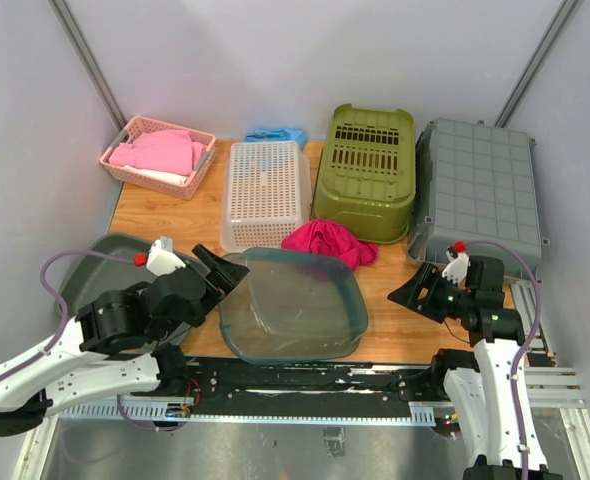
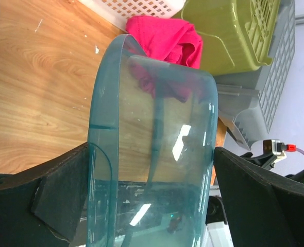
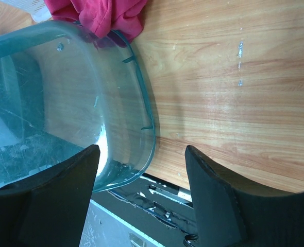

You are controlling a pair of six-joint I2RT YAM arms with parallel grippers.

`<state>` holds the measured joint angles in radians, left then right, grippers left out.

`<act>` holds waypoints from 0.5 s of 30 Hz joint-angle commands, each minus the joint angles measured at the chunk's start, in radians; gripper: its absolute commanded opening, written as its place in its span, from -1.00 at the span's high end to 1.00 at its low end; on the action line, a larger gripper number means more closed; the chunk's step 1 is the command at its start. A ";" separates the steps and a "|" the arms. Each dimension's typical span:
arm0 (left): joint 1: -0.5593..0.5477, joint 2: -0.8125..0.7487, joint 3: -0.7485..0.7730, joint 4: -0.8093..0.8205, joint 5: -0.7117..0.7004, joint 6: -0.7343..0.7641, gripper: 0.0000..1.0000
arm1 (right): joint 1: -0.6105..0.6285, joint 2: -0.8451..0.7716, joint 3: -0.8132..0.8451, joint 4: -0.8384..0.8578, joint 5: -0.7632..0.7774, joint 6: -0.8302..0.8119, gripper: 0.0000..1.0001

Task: Turn the large container upside down

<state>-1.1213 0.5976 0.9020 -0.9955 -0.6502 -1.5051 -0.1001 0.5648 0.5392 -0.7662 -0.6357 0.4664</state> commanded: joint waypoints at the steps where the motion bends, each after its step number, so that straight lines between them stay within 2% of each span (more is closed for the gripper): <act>1: 0.004 0.020 0.064 0.050 -0.034 0.083 -0.98 | 0.016 0.004 -0.006 0.011 -0.012 0.005 -0.38; 6: 0.003 -0.041 0.071 -0.002 -0.119 0.017 -0.98 | 0.016 0.001 -0.008 0.010 -0.012 0.001 -0.38; 11: 0.004 -0.117 -0.021 -0.003 -0.136 -0.107 -0.98 | 0.016 0.001 -0.006 0.011 -0.009 0.001 -0.38; 12: 0.003 -0.117 -0.033 -0.003 -0.132 -0.118 -0.91 | 0.016 0.003 -0.006 0.011 -0.009 0.001 -0.38; 15: 0.003 -0.096 -0.047 -0.002 -0.118 -0.126 -0.52 | 0.016 0.004 -0.007 0.013 -0.005 0.000 -0.38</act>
<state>-1.1213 0.4789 0.8818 -0.9981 -0.7269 -1.5696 -0.0990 0.5686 0.5392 -0.7597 -0.6357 0.4667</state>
